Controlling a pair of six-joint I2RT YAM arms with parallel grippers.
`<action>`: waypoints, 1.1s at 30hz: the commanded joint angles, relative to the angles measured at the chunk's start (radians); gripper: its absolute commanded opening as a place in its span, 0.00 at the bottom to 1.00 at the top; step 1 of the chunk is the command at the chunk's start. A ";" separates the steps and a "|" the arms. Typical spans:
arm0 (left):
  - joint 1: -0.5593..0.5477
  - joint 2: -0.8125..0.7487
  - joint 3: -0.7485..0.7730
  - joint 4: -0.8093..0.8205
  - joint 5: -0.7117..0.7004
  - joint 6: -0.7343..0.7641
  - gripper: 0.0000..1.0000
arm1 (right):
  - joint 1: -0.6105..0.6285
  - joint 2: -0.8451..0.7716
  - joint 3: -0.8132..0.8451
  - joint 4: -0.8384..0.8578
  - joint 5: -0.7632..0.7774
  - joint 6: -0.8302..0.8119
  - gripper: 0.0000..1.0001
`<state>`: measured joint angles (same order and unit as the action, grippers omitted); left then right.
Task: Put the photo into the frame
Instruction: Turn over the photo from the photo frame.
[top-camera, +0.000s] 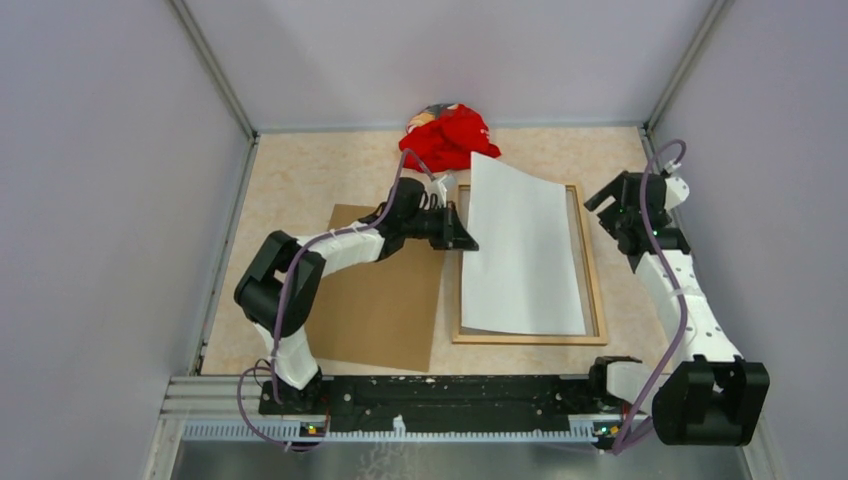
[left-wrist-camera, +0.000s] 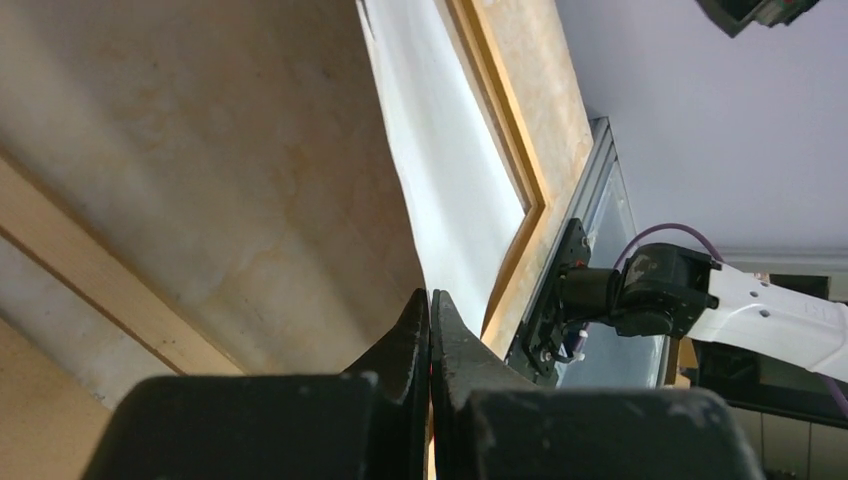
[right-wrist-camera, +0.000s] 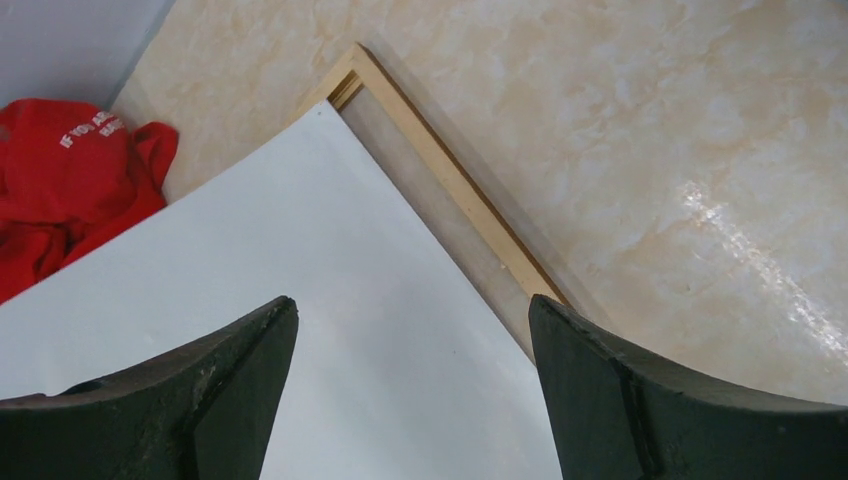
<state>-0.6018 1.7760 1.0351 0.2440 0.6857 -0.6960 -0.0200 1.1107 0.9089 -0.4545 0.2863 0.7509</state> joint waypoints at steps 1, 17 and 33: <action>0.031 -0.053 0.120 -0.047 0.061 0.064 0.00 | -0.015 0.013 -0.006 0.116 -0.206 -0.079 0.86; 0.291 -0.195 0.329 -0.312 0.466 0.171 0.00 | -0.057 0.173 -0.184 0.742 -1.099 0.077 0.99; 0.334 -0.261 0.491 -0.299 0.539 0.072 0.00 | 0.108 0.348 -0.229 1.147 -1.116 0.412 0.99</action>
<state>-0.2687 1.5303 1.3743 -0.0509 1.1816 -0.6250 0.0036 1.4220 0.6910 0.4911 -0.8391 1.0138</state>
